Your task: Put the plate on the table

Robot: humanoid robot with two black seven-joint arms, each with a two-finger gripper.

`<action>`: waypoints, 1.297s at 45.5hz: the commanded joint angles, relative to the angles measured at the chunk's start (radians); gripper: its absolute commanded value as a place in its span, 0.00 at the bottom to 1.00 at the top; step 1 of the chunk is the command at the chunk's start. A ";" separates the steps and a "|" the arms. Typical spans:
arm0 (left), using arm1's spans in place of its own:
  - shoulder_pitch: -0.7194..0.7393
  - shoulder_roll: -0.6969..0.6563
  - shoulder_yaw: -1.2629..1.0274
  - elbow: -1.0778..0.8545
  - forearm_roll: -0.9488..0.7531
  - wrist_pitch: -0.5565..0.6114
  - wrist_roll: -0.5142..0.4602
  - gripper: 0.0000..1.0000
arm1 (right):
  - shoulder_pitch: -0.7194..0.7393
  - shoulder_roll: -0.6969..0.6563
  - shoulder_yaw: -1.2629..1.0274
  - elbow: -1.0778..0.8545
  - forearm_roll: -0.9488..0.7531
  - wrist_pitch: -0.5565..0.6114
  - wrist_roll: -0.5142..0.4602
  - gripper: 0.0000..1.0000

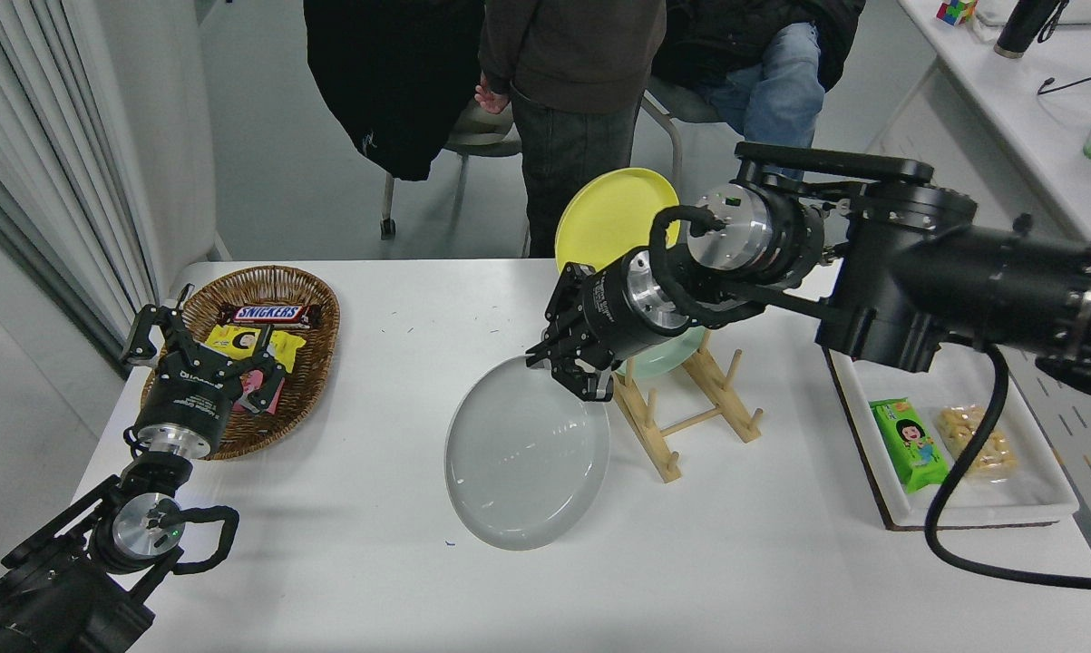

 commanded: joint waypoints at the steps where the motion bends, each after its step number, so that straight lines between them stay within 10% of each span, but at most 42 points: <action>1: 0.000 0.000 0.000 0.000 0.000 0.000 0.000 0.98 | -0.045 0.087 0.022 -0.093 0.036 -0.029 -0.002 0.00; 59: 0.000 0.000 0.000 0.000 0.000 0.000 0.000 0.98 | -0.277 0.126 0.226 -0.297 0.025 -0.285 -0.046 0.00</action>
